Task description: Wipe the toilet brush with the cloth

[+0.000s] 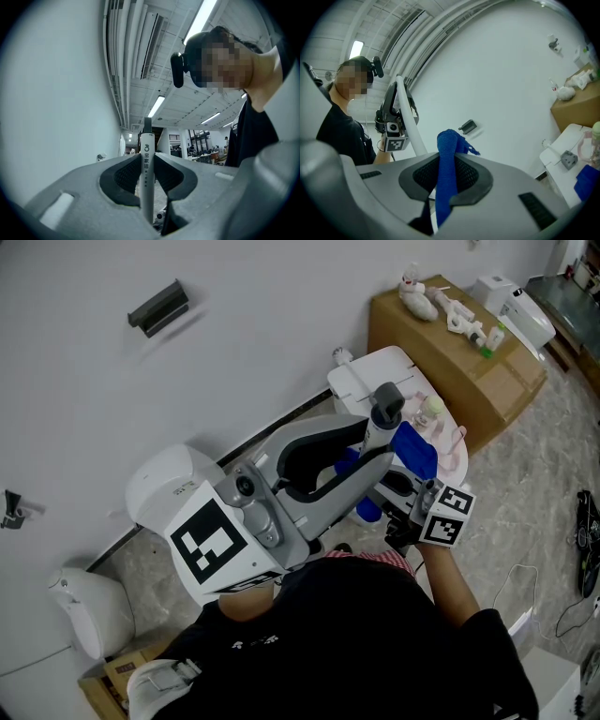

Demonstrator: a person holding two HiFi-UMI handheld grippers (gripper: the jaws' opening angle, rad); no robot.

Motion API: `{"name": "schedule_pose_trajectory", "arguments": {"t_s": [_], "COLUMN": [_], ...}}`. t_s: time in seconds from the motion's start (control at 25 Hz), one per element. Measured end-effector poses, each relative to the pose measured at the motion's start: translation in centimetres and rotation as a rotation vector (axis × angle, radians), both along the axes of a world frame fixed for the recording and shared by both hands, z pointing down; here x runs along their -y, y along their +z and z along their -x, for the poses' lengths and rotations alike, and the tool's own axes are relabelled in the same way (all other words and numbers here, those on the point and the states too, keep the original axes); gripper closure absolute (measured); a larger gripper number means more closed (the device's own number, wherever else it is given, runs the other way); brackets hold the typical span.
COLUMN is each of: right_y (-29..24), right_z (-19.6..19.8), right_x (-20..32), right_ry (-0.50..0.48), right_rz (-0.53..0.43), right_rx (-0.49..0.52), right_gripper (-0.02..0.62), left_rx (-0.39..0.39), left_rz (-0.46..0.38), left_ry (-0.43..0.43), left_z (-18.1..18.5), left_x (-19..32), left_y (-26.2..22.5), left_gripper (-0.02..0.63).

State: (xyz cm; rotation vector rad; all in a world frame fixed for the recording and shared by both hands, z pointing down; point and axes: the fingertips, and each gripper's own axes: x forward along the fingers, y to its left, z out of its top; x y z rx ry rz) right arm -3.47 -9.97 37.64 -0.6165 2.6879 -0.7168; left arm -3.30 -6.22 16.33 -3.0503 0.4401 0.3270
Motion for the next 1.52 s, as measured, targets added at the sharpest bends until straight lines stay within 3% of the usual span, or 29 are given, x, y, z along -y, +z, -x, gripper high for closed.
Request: {"name": "schedule_pose_trajectory", "arguments": {"t_s": [1.52], "right_y": [4.8], "right_z": [-0.6], "right_x": [0.7], "right_ry": [0.044], "right_rz": [0.128], "right_rx": [-0.029], "right_gripper": [0.532], "left_rx": [-0.005], "left_rz": [0.007], "left_ry": [0.012], "left_z": [-0.1], "left_x": [-0.2], "left_y": [-0.3], "left_gripper": [0.515]}}
